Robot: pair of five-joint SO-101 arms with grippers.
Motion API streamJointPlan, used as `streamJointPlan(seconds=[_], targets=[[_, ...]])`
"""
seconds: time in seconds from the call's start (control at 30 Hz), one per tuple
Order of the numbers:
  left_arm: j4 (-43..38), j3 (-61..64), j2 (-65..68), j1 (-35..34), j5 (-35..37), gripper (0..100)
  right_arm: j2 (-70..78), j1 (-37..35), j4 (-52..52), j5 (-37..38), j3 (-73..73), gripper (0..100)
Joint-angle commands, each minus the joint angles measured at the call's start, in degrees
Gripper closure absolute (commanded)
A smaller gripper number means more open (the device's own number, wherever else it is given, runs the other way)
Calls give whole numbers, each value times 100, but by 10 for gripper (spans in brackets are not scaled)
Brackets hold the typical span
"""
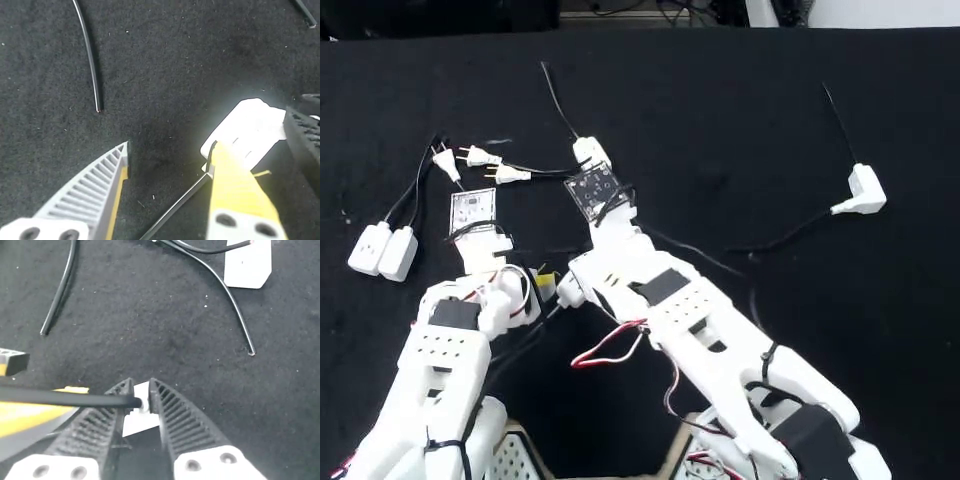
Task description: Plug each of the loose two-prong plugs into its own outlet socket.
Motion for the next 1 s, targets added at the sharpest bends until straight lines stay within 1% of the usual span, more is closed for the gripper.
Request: streamJointPlan(seconds=[0.0, 0.2, 0.27, 0.37, 0.43, 0.8, 0.83, 0.93, 0.97], targets=[[-97, -303, -53, -40, 44, 734, 171, -35, -114, -18, -180, 988], [-105, -303, -53, -40, 44, 734, 224, -26, -114, -18, -251, 982], [-105, -303, -53, -40, 44, 734, 224, -26, -35, -18, -347, 943], [-97, -303, -53, -40, 44, 734, 215, -35, 387, -18, -593, 866], [-97, -303, -53, -40, 44, 734, 215, -35, 615, -18, -734, 854], [-97, -303, -53, -40, 44, 734, 215, -35, 695, -18, -488, 861], [-97, -303, -53, -40, 44, 734, 224, -35, 677, -9, -470, 882], [-97, -303, -53, -40, 44, 734, 259, -35, 659, -9, -462, 993], [-97, -303, -53, -40, 44, 734, 259, -26, 659, -9, -453, 981]])
